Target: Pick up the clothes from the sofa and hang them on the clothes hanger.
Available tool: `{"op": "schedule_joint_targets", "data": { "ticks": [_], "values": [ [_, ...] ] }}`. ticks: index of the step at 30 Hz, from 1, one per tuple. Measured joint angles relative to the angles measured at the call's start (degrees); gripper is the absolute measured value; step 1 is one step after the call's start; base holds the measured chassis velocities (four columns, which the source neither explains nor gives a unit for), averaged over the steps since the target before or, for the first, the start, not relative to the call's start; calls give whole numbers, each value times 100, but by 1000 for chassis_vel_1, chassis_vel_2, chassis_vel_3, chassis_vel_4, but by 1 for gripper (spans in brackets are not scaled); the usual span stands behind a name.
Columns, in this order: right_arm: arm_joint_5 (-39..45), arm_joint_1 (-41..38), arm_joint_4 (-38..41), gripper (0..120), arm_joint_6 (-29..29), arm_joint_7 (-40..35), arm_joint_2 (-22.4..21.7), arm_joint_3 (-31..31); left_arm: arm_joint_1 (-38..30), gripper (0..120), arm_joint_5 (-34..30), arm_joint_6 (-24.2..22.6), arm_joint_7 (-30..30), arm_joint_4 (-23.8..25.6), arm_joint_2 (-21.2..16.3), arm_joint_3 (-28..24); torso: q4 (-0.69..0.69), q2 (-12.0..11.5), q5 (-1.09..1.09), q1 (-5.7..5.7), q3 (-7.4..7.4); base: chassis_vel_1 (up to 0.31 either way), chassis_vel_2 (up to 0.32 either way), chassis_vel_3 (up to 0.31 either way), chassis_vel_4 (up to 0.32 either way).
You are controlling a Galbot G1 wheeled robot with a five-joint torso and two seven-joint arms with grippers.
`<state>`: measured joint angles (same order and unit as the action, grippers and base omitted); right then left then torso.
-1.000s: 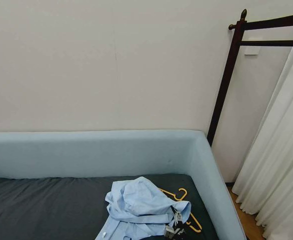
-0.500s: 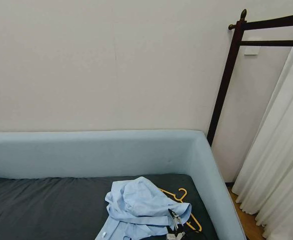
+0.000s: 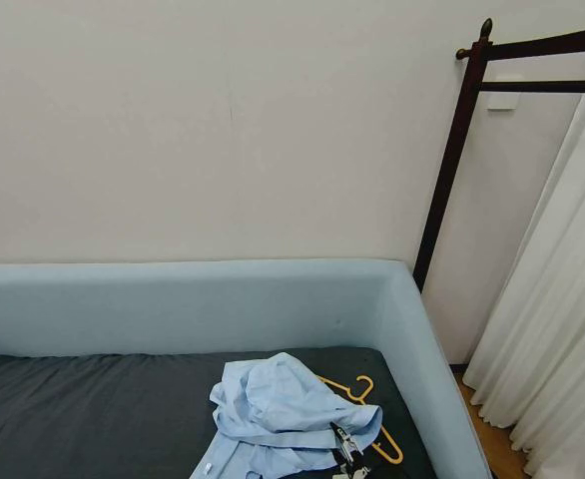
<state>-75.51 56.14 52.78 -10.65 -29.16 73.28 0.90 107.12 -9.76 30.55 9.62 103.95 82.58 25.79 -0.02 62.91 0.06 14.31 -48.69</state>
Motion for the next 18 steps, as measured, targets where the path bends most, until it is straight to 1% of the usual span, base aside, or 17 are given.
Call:
{"op": "schedule_joint_targets", "data": {
  "ticks": [3, 5, 7, 8, 12, 13, 16, 17, 18],
  "values": [
    [-23, 15, -2, 78, -2, -26, 2, 22, 1, 100, -2, 17, 0, -3, 8, 0, 0, 0, 0, 0, 0, 0, 0, 0, 0],
    [-59, 54, -1, 67, -3, -62, 5, 55, 2, 100, -2, 32, -1, -15, 27, -5, 0, 0, 0, 0, 0, 0, 0, 0, 0],
    [-99, 83, 2, 58, -3, -100, 26, 94, 2, 100, 0, 33, -3, -26, 36, -14, 0, 0, 0, 0, 0, 0, 0, 0, 0],
    [-99, 83, 2, 58, -3, -100, 26, 94, 2, 100, 0, 33, -3, -26, 36, -14, 0, 0, 0, 0, 0, 0, 0, 0, 0],
    [-196, 95, -20, 41, -27, -141, 96, 157, -5, 100, 3, 33, -7, -27, 37, -21, 0, 0, 0, 0, 0, 0, 0, 0, 0],
    [-196, 95, -20, 41, -27, -141, 96, 157, -5, 100, 3, 33, -7, -27, 37, -21, 0, 0, 0, 0, 0, 0, 0, 0, 0],
    [-333, 53, -94, 27, -73, -145, 139, 175, 4, 100, 3, 33, -13, -12, 14, -8, 0, 0, 0, 0, 0, 0, 0, 0, 0],
    [-333, 53, -94, 27, -73, -145, 139, 175, 4, 100, 3, 33, -13, -12, 14, -8, 0, 0, 0, 0, 0, 0, 0, 0, 0],
    [-350, 35, -108, 22, -77, -143, 139, 175, 9, 100, 1, 33, -15, -7, 7, 0, 0, 0, 0, 0, 0, 0, 0, 0, 0]
  ]
}}
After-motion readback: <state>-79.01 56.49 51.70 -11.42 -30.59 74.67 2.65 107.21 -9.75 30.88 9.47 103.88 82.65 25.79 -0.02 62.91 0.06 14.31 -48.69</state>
